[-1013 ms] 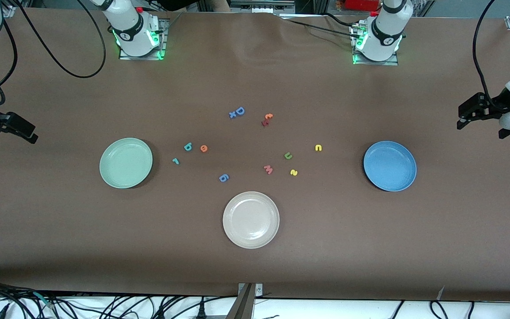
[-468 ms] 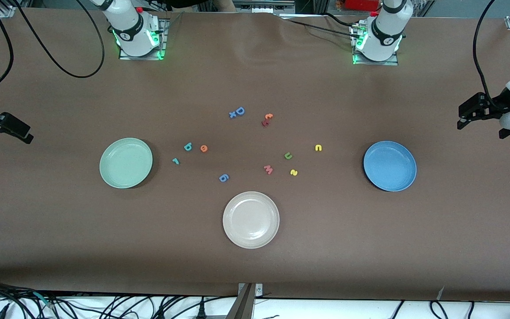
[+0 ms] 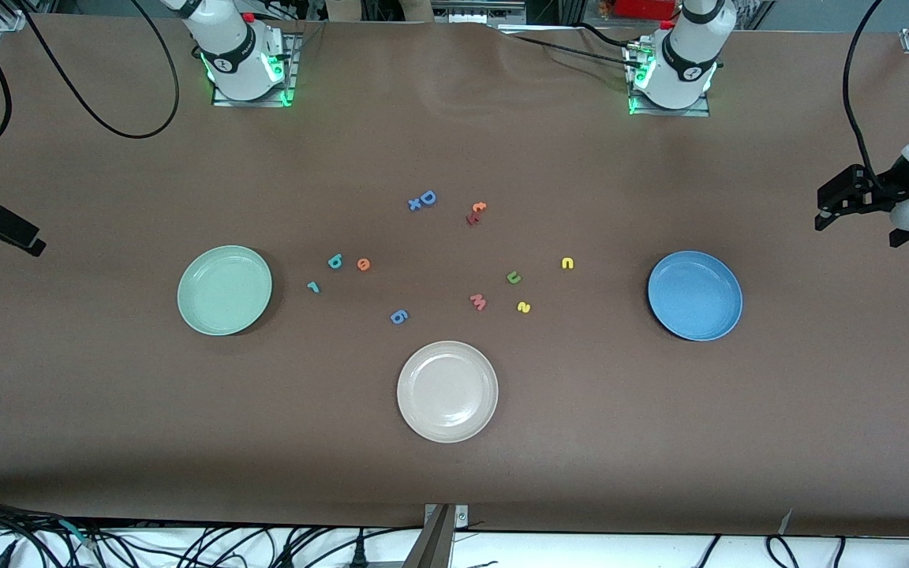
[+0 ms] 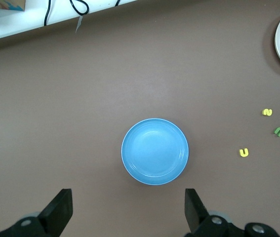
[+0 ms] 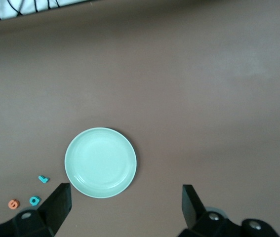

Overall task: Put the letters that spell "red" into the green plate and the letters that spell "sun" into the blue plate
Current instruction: 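Move the right gripper over the mint plate toward the teal letters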

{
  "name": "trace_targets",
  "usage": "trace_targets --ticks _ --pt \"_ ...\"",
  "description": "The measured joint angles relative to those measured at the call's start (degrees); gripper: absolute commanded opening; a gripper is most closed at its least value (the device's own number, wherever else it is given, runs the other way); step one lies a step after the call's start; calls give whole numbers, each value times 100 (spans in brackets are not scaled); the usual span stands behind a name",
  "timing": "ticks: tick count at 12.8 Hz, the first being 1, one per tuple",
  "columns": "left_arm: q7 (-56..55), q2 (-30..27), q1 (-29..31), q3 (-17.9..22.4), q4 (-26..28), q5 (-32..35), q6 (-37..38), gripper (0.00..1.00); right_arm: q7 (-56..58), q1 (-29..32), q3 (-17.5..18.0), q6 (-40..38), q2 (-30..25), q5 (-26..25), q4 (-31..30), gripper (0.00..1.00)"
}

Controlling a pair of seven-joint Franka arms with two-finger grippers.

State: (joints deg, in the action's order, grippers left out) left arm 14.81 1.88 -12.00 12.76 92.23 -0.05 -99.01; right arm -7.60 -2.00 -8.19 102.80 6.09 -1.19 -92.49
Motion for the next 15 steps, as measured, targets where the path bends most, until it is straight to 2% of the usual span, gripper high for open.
trace_targets --ticks 3,6,10,15 --pt "0 3 4 0 -3 0 4 100 -59 -6 15 202 420 0 -170 99" --pt "0 4 20 0 -5 0 7 100 -207 -48 50 841 799 1 -582 99" --pt "0 5 24 0 -6 0 22 100 -363 -169 84 1672 864 2 -1582 99" --pt "0 6 25 0 -6 0 32 100 -1364 -838 276 2241 925 4 -2121 99"
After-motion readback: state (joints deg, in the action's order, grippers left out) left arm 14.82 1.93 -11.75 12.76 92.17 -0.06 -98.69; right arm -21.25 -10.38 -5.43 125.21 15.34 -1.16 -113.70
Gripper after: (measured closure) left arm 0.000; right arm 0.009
